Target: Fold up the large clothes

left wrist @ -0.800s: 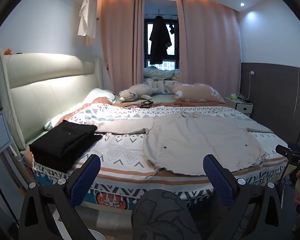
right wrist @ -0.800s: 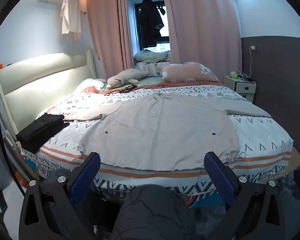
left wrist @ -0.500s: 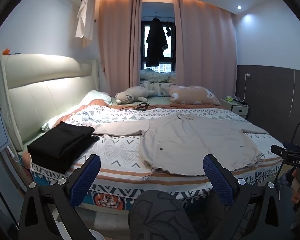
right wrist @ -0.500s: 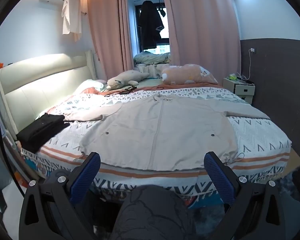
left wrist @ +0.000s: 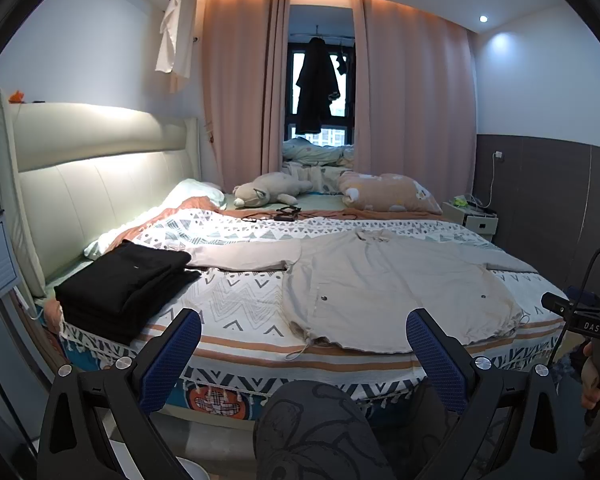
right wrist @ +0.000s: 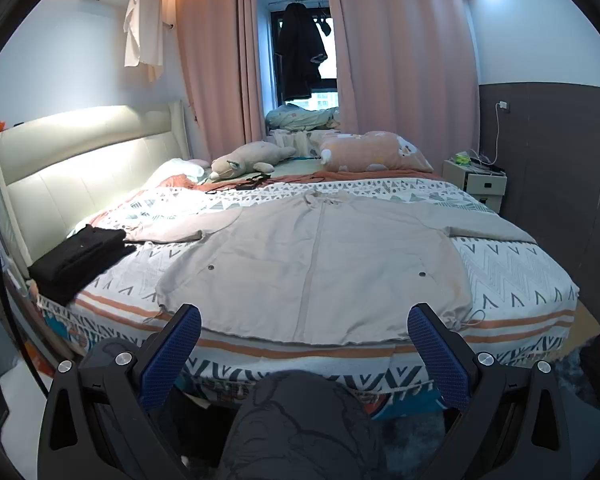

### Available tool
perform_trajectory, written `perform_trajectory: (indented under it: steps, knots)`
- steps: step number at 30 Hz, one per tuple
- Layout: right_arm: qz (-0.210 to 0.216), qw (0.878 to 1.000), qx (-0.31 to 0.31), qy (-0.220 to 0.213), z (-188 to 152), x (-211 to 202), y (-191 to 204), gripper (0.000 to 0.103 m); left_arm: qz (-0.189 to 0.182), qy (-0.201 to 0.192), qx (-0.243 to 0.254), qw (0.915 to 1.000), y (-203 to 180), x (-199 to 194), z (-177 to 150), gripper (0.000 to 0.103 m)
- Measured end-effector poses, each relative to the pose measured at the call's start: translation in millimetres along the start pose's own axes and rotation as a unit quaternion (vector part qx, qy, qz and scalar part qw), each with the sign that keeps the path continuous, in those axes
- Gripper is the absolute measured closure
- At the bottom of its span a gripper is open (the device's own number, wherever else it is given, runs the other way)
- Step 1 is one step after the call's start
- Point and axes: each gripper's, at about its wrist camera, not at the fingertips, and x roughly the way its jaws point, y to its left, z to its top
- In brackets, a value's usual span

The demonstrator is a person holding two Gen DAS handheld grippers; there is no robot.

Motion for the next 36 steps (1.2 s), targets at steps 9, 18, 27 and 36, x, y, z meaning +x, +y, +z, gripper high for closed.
perform_trajectory:
  steps: [9, 18, 27, 36]
  knots:
    - [0.007, 1.0, 0.01, 0.008, -3, 9, 5, 0.0, 0.003, 0.004, -0.001, 1.0, -1, 7, 3, 0.001]
    - [0.005, 1.0, -0.002, 0.002, -3, 9, 9, 0.0, 0.005, 0.009, -0.008, 0.9999, 2, 12, 0, 0.001]
    - [-0.006, 1.0, 0.016, 0.004, -6, 11, -3, 0.0, 0.006, 0.004, -0.004, 1.0, 5, 13, -1, 0.001]
    - [-0.008, 1.0, 0.013, -0.002, -4, 16, -10, 0.0, 0.006, -0.002, 0.001, 1.0, -2, 15, 4, 0.001]
